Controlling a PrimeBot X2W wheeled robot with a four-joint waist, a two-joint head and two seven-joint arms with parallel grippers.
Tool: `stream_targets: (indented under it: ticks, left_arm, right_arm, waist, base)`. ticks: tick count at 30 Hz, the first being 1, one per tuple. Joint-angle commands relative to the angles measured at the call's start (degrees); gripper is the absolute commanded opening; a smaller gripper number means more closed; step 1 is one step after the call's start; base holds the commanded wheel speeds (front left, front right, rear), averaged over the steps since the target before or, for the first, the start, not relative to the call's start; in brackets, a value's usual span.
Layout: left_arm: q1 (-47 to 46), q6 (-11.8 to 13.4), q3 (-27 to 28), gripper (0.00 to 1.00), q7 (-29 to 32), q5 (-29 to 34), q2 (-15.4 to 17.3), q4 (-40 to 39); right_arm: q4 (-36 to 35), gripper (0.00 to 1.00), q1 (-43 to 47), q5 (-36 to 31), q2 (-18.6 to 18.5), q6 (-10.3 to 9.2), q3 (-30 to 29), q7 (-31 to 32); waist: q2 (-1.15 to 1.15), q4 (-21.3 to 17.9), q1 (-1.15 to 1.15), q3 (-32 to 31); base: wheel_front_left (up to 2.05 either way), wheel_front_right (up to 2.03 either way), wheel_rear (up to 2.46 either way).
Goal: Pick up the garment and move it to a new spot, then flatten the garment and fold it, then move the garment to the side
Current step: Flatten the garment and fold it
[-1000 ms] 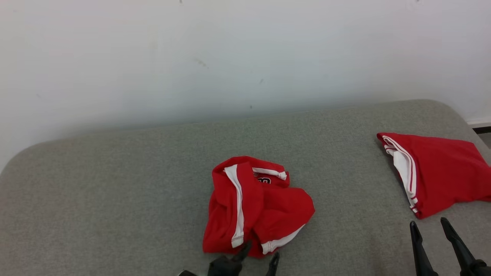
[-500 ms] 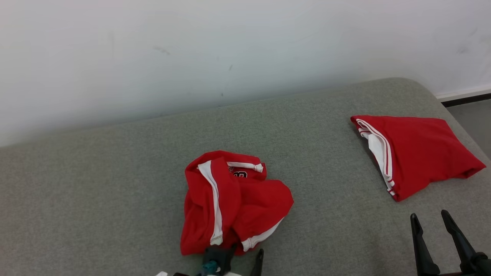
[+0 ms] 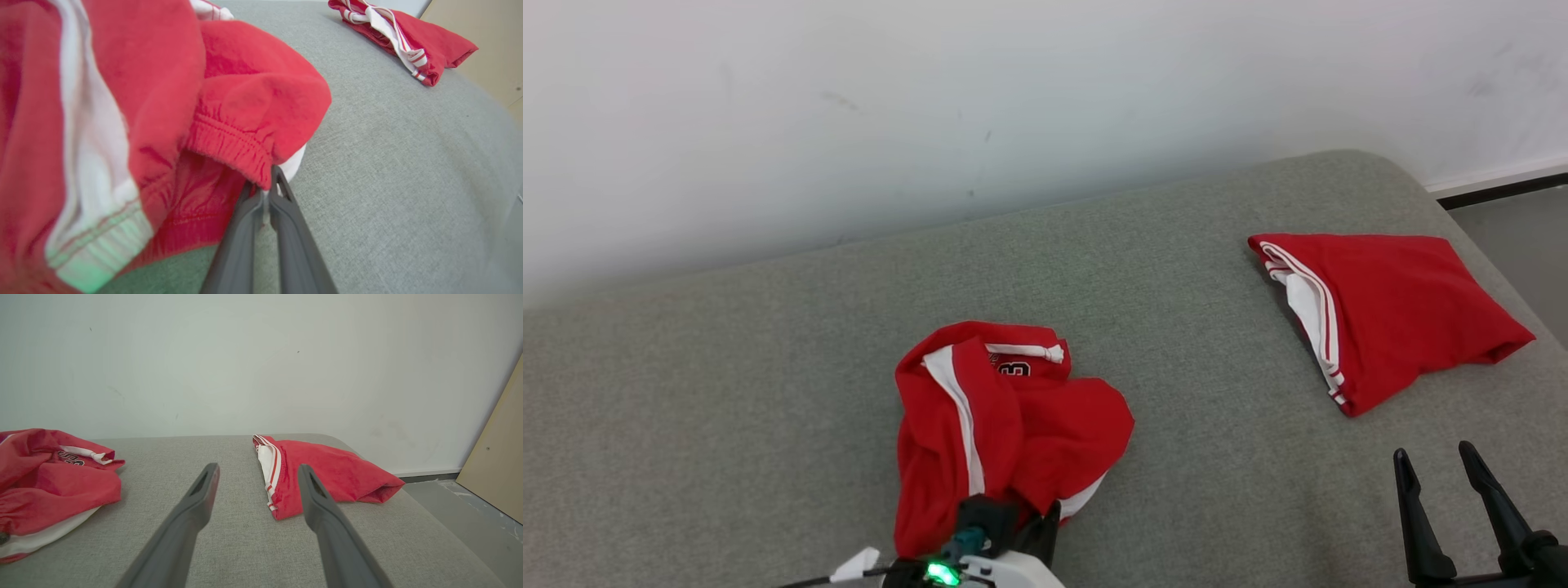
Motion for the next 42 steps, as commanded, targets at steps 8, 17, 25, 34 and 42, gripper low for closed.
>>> stream_targets:
  ticks: [8, 17, 25, 34, 42]
  left_arm:
    - [-8.57, -5.01, 2.71, 0.0, 3.13, -6.32, 1.5, -3.56]
    - [-22.44, -12.27, 8.43, 0.0, 17.34, -12.43, 11.12, -11.11]
    - [-31.19, -14.15, 10.84, 0.0, 20.6, -13.44, 14.05, -12.7]
    - [-29.44, -17.08, 10.24, 0.0, 20.91, -17.08, 11.61, -16.83]
    - [-14.39, -16.98, 5.79, 0.0, 22.2, -21.03, 12.03, -29.66]
  right_arm:
    - [0.17, 1.0, -0.54, 0.32, -0.25, -0.13, -0.41, -0.14]
    - [0.94, 1.0, -1.75, 0.51, 0.55, -0.13, 1.29, -0.14]
    - [1.54, 1.0, -2.43, 0.67, 0.44, -0.13, 1.89, -0.14]
    - [1.47, 1.0, -1.73, 0.83, 0.07, -0.13, 0.81, -0.14]
    - [1.73, 1.0, -0.27, 0.15, 0.08, -0.13, -0.12, -0.13]
  waist:
    - [0.0, -0.33, 0.0, -0.16]
    - [0.0, -3.2, 0.0, -1.0]
    - [0.0, -5.98, 0.0, -0.86]
    - [0.0, -5.83, 0.0, -0.97]
    - [0.0, -2.7, 0.0, -1.94]
  base:
    - [0.0, 0.0, 0.0]
    - [0.0, 0.0, 0.0]
    - [0.0, 0.0, 0.0]
    - [0.0, 0.0, 0.0]
    - [0.0, 0.0, 0.0]
